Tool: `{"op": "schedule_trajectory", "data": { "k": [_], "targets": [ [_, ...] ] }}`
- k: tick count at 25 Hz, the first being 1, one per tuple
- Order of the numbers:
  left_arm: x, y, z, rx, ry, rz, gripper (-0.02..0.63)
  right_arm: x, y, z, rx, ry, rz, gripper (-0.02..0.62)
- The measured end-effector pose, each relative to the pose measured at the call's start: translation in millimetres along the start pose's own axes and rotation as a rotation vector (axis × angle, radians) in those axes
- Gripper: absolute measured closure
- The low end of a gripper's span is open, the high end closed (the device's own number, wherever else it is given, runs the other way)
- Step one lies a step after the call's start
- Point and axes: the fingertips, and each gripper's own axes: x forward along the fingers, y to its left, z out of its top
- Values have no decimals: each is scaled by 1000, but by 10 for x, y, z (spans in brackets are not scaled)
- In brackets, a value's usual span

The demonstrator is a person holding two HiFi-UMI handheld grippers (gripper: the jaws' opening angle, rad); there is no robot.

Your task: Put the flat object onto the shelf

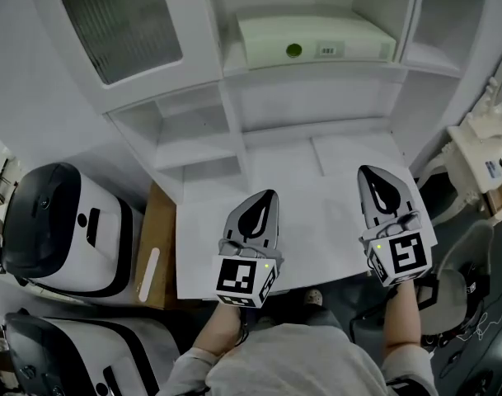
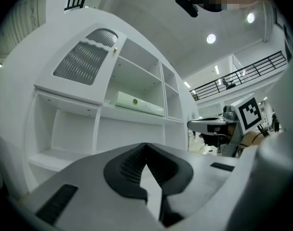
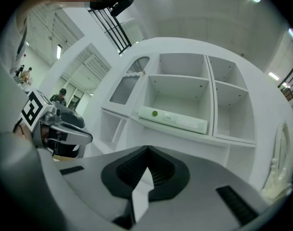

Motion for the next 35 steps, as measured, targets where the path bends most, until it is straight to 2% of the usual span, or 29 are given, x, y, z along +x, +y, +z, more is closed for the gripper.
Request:
{"op": "schedule_trajectory", "data": {
  "k": [14, 35],
  "targets": [
    [-263, -220, -65, 6, 11, -94, 592, -507, 485, -183, 115, 28, -44, 586],
    [-624, -230, -23, 16, -5, -125, 592, -701, 857, -36, 113, 19, -55, 586]
  ]
}}
